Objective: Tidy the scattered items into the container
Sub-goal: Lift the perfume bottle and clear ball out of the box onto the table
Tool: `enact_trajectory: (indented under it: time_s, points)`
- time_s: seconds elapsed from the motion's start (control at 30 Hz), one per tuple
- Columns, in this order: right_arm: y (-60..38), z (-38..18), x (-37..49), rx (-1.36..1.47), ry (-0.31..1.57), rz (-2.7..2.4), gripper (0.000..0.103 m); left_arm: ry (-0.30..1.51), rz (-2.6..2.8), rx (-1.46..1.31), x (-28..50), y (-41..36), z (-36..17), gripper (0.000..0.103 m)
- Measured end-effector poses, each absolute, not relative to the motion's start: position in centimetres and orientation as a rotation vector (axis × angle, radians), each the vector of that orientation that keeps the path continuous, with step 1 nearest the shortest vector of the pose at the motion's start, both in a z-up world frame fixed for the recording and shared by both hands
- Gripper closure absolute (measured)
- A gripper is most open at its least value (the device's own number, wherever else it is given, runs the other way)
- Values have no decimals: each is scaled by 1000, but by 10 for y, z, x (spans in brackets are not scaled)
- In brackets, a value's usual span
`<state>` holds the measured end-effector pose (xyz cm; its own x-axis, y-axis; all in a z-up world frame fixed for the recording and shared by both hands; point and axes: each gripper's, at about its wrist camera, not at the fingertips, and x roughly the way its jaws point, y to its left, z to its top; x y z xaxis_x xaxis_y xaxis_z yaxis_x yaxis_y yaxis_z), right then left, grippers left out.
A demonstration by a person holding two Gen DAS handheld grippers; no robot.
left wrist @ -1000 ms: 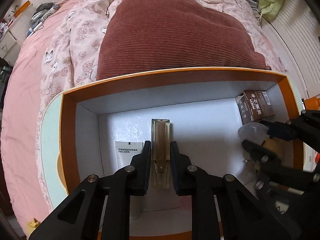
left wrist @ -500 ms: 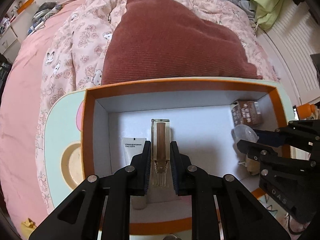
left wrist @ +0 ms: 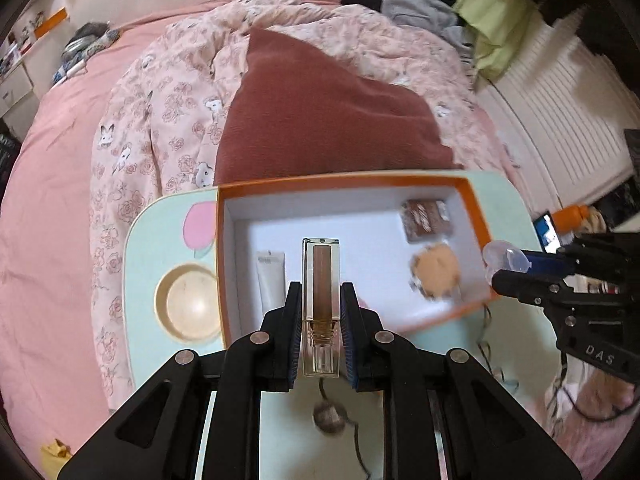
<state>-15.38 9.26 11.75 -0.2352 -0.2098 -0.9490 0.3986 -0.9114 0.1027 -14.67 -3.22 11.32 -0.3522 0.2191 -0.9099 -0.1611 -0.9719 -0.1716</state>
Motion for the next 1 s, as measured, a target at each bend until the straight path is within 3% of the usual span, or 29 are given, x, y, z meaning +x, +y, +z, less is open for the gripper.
enact_trajectory:
  time_s: [0.27,0.6,0.83,1.0]
  points:
    - [81,84,-104,1666,314,-2094,85,-28,2348,-1626,-91,-24,80,84]
    - [76,41,-99,1747,328,-2049,85,-12,2326,-1682,-84,-16,49,84]
    - [79,48,-98,1732,302,-2042,84,21,2345,-1683,-85,-12,57,79]
    - [91,82,-102,1669,293,-2117,84,11,2378,-1665,-92,-18,79,78]
